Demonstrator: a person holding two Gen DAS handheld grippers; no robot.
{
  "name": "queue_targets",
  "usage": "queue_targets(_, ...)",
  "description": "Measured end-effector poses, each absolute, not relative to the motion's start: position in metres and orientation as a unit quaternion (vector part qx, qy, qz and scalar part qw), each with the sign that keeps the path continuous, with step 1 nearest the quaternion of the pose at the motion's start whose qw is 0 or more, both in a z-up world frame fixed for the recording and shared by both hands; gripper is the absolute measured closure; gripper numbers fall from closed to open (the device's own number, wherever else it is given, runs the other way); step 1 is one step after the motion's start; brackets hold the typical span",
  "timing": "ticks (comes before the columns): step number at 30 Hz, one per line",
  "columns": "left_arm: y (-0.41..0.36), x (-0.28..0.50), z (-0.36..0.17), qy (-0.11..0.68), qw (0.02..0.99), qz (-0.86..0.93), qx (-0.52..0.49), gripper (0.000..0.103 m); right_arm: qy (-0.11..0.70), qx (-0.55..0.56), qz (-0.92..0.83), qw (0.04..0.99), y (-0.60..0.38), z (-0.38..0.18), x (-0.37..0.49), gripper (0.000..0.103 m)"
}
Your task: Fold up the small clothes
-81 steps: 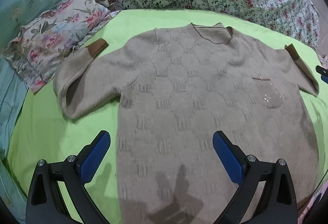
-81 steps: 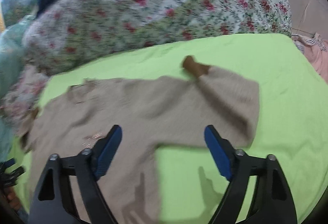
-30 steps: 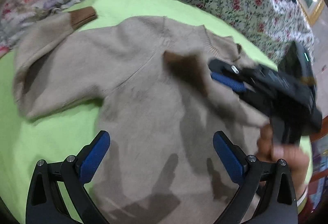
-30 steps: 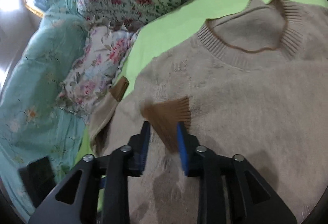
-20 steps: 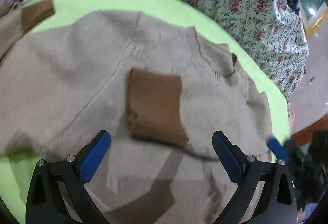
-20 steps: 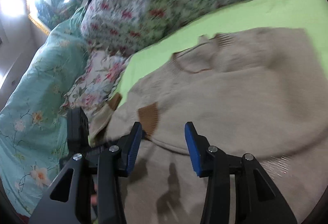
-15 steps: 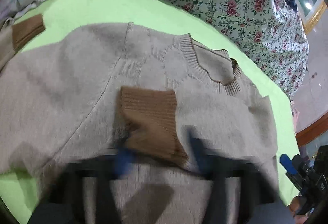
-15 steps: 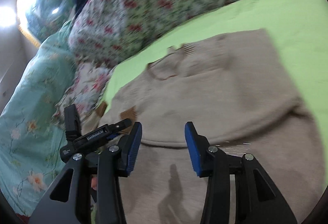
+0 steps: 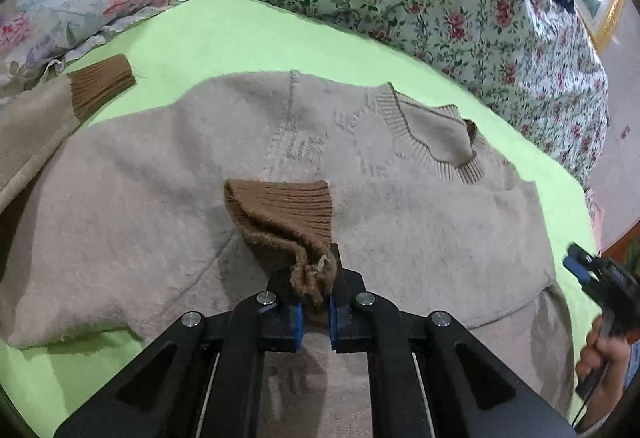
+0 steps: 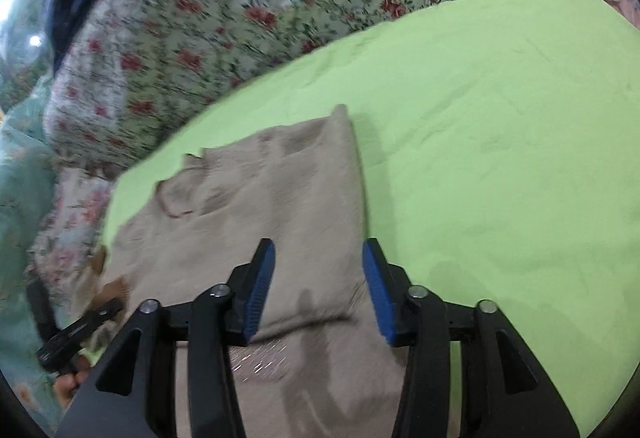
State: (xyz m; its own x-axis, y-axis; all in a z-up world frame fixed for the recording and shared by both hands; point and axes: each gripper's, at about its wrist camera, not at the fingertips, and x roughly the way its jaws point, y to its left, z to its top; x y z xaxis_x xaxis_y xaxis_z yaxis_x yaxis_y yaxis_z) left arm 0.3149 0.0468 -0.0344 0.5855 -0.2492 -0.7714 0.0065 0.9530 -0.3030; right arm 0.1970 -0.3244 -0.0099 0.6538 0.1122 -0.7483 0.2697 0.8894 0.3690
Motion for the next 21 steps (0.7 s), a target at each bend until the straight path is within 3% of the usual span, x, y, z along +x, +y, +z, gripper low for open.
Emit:
queue_targets(5, 0.049, 0.309, -0.037, 0.453, 0.879, -0.071, -0.133, 0.095, 0.474, 0.22, -0.041, 0.851, -0.329, -0.04, 0.234, 0.048)
queue_targets(6, 0.05, 0.309, -0.037, 0.453, 0.878, -0.071, -0.136, 0.095, 0.484, 0.216, -0.034, 0.848, -0.328, -0.046, 0.238, 0.059)
queue_targets(7, 0.049, 0.309, -0.037, 0.453, 0.877, -0.074, -0.138, 0.095, 0.488, 0.204, -0.028, 0.848, -0.325, -0.048, 0.241, 0.093)
queue_targets(14, 0.035, 0.309, -0.033, 0.447, 0.885, -0.078, -0.106, 0.094, 0.474, 0.179, -0.095, 0.857, -0.342, -0.036, 0.236, 0.093)
queue_targets(18, 0.048, 0.303, -0.037, 0.453, 0.878, -0.078, -0.132, 0.09, 0.424, 0.175, -0.065, 0.886, -0.319, -0.007, 0.212, 0.092)
queue_targets(21, 0.051, 0.299, -0.038, 0.454, 0.878, -0.073, -0.131, 0.086, 0.443, 0.17, -0.002, 0.88, -0.292, -0.014, 0.209, 0.084)
